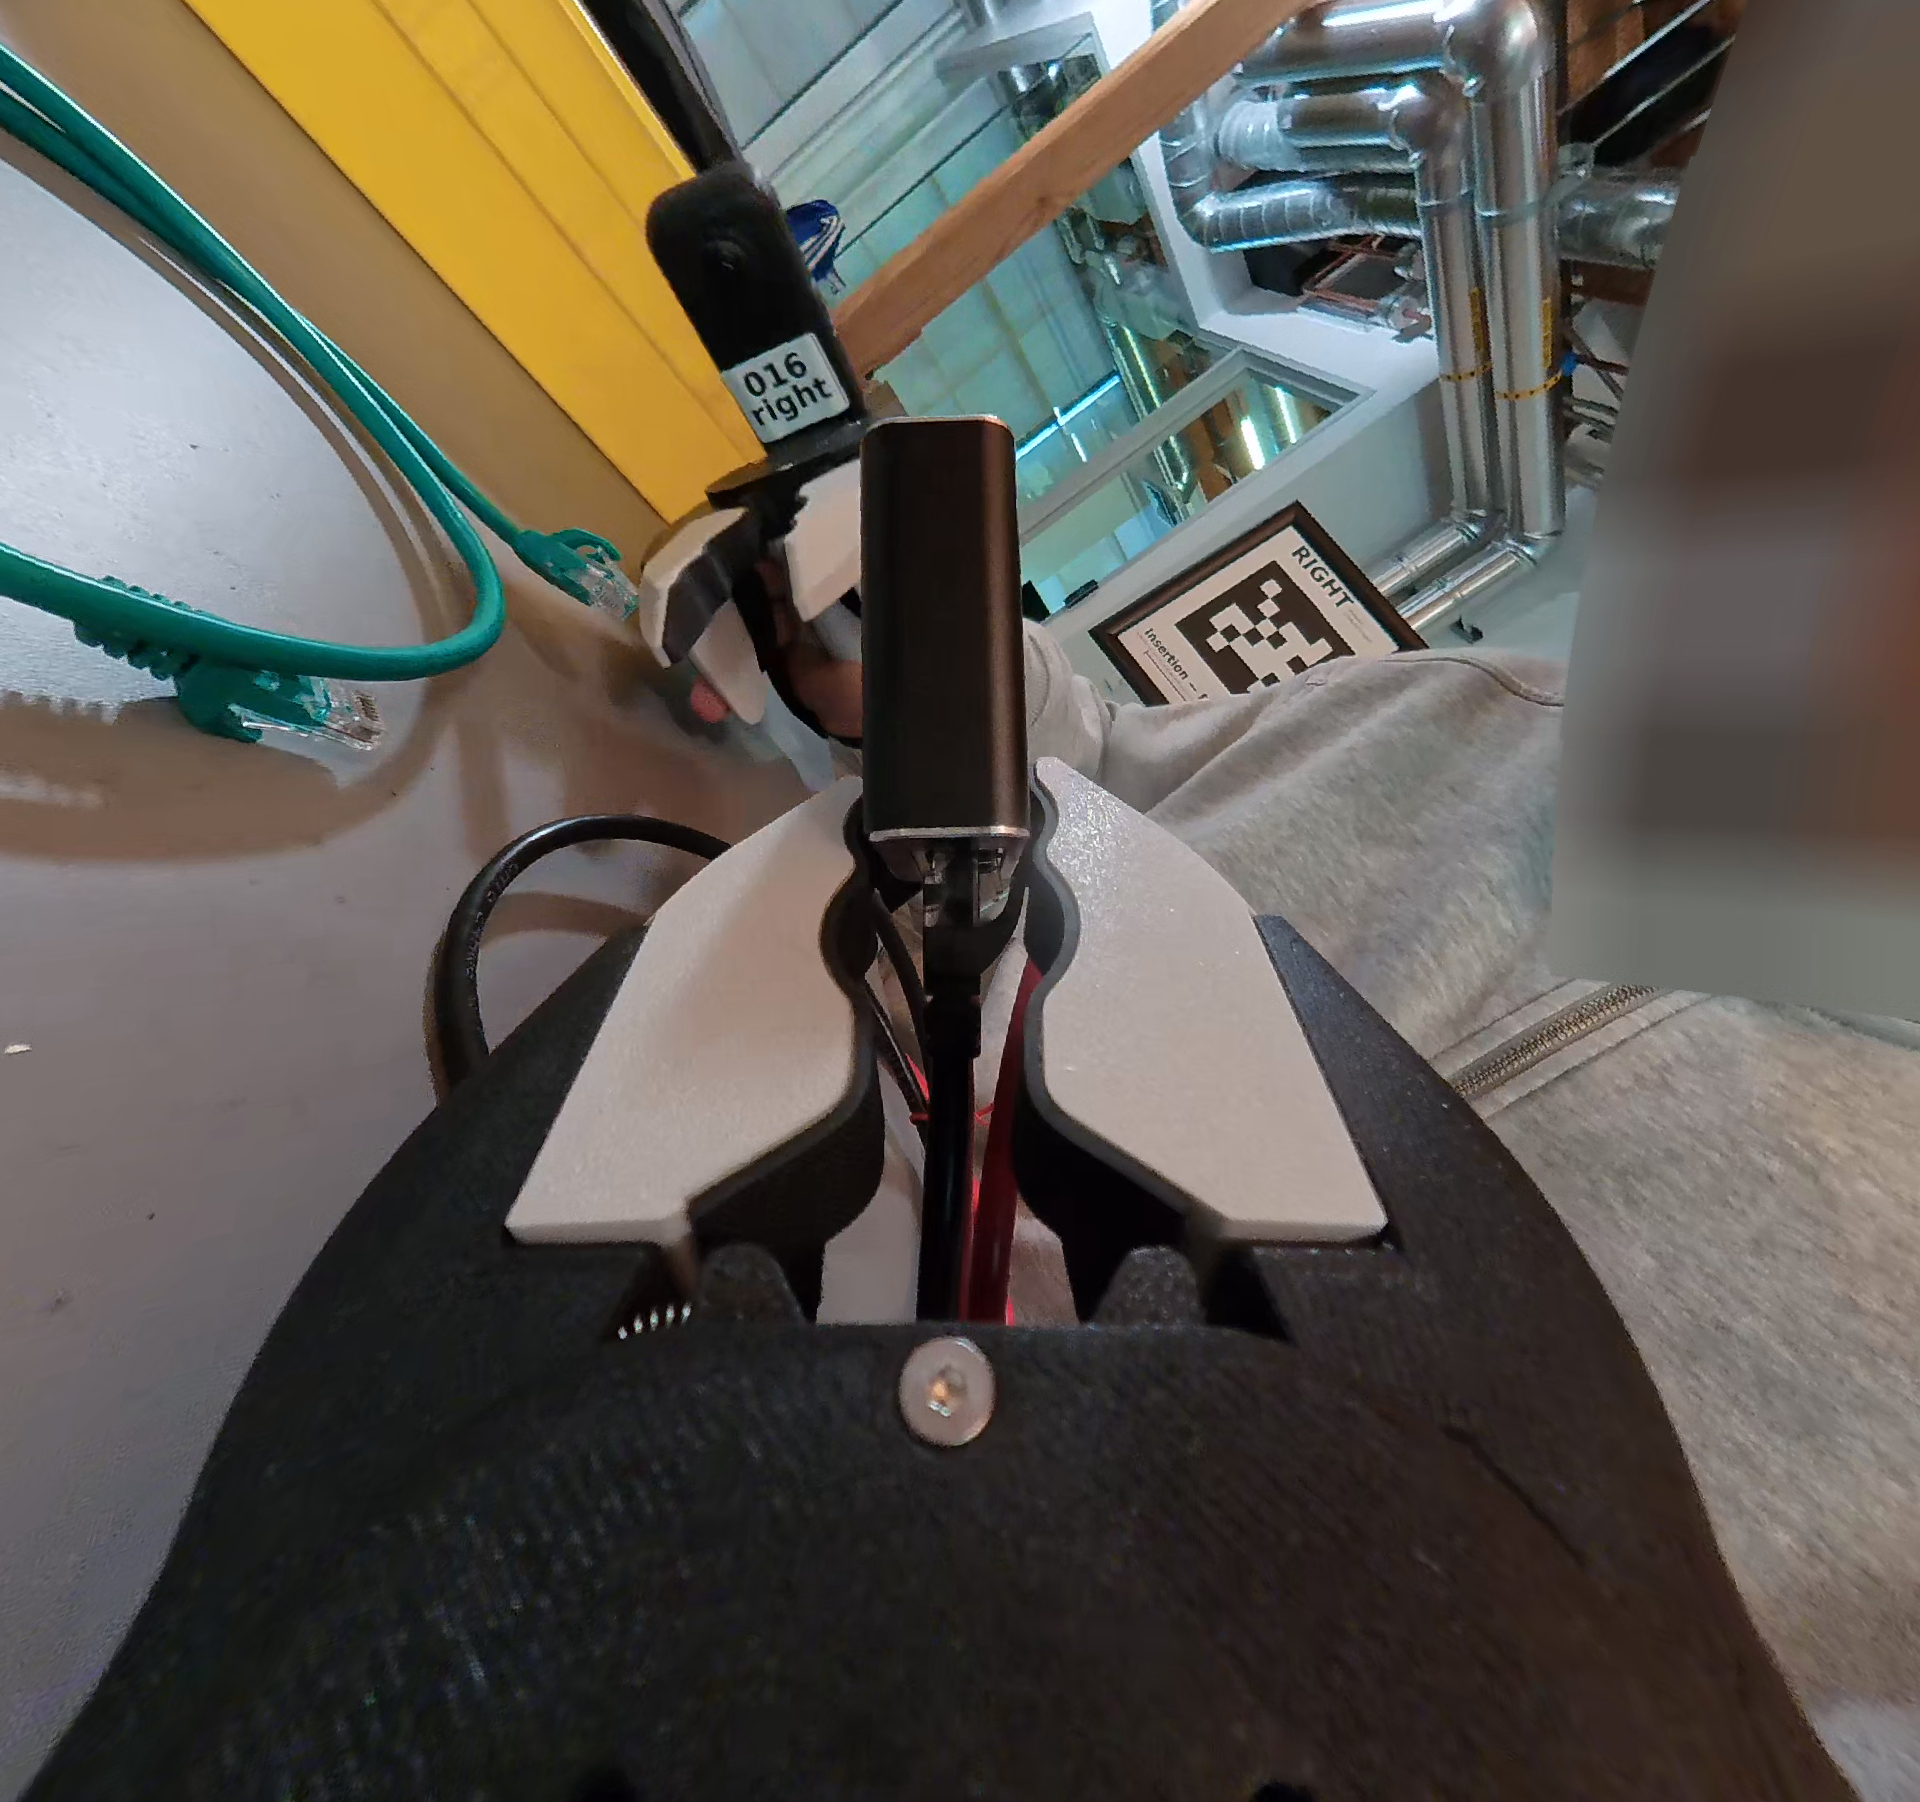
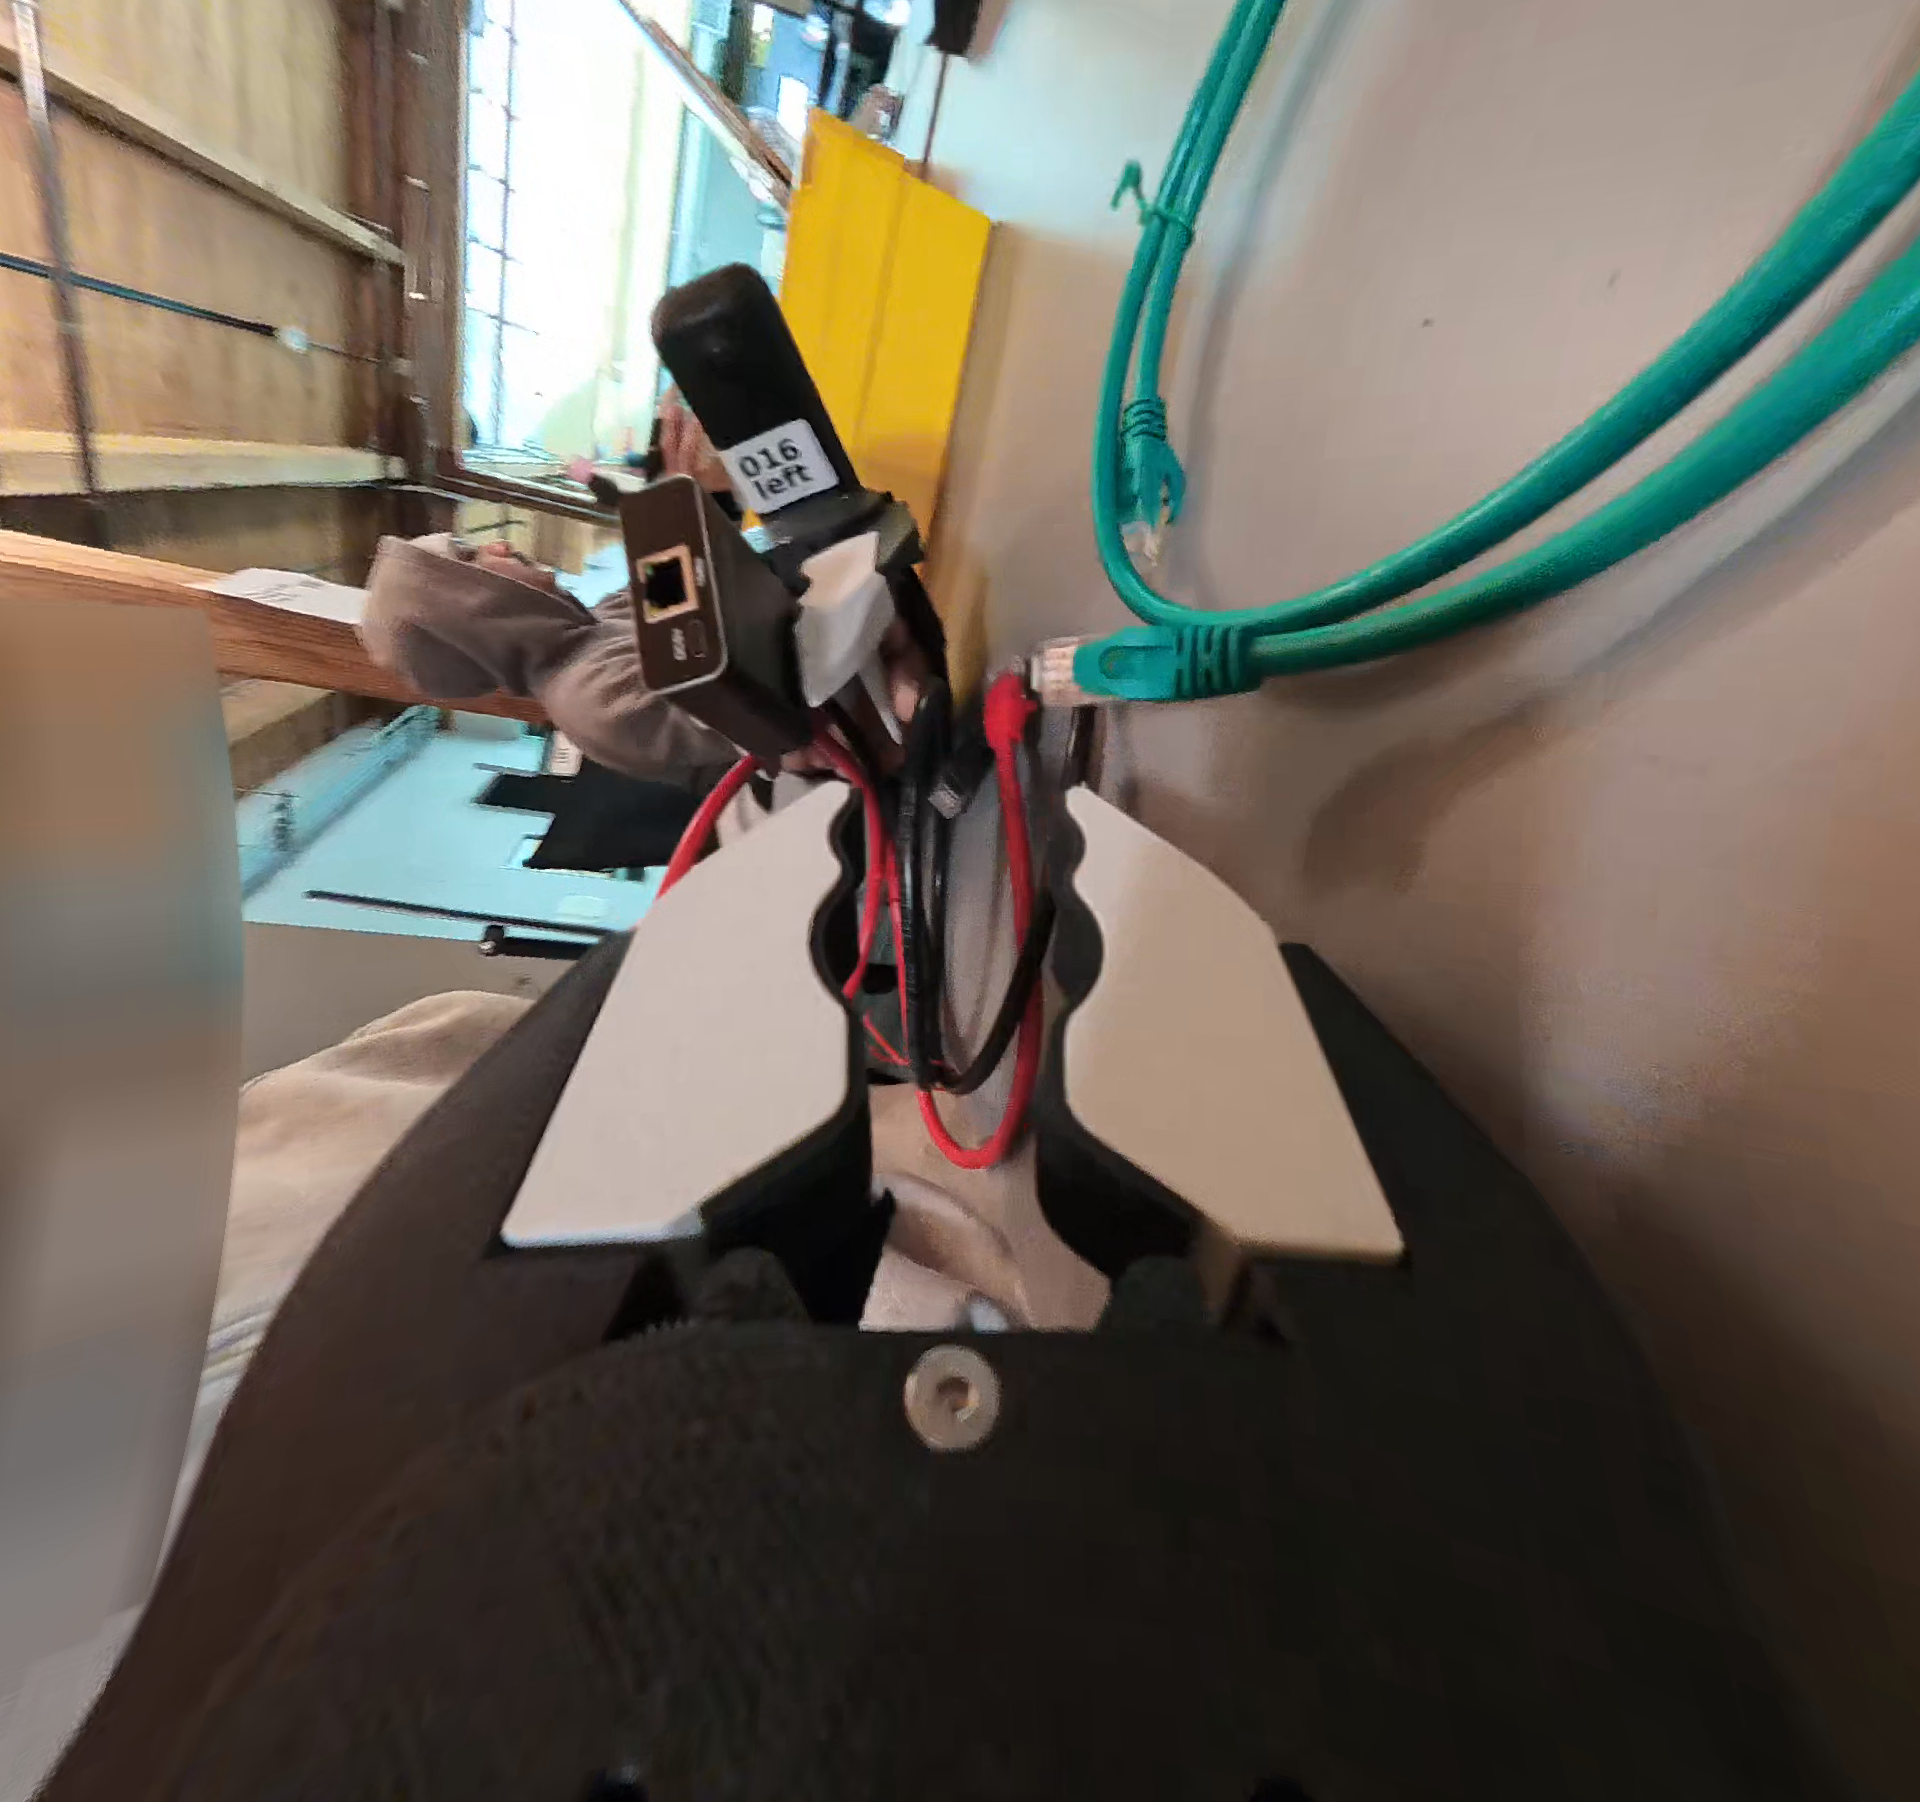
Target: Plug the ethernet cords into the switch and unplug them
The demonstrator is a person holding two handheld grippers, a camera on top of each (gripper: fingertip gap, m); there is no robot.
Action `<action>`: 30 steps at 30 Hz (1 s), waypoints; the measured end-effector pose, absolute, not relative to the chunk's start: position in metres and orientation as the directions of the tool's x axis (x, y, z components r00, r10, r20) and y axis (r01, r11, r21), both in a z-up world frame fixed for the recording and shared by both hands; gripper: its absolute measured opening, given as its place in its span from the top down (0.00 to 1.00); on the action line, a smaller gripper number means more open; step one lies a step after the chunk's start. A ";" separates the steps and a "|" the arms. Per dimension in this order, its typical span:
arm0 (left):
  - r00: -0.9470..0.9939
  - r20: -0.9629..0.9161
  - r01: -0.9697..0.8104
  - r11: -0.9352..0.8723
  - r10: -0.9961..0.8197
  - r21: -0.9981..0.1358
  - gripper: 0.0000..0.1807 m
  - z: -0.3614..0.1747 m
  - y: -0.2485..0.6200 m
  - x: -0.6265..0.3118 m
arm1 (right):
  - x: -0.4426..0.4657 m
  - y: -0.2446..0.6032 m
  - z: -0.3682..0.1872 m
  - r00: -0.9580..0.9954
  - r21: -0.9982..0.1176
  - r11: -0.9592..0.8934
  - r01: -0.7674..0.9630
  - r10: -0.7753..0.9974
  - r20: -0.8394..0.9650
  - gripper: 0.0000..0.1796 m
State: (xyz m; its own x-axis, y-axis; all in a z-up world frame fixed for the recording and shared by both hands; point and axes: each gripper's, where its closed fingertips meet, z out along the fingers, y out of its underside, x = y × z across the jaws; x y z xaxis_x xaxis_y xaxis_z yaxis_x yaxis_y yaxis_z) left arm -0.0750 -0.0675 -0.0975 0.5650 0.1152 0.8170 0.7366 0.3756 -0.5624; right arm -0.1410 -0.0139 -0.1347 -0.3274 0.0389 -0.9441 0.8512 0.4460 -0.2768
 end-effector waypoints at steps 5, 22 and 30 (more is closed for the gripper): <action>0.558 0.822 0.743 0.372 0.114 -0.556 0.86 -0.100 -0.066 -0.076 | -0.154 -0.021 -0.149 -0.305 -0.246 0.313 0.918 0.158 -0.939 0.76; 0.567 0.814 0.740 0.354 0.131 -0.572 0.86 -0.101 -0.060 -0.076 | -0.202 -0.030 -0.144 -0.150 -0.148 0.027 0.989 0.081 -0.985 0.87; 0.574 0.806 0.731 0.353 0.145 -0.584 0.86 -0.099 -0.060 -0.075 | -0.185 -0.036 -0.131 -0.375 -0.366 0.133 0.921 0.048 -0.926 0.89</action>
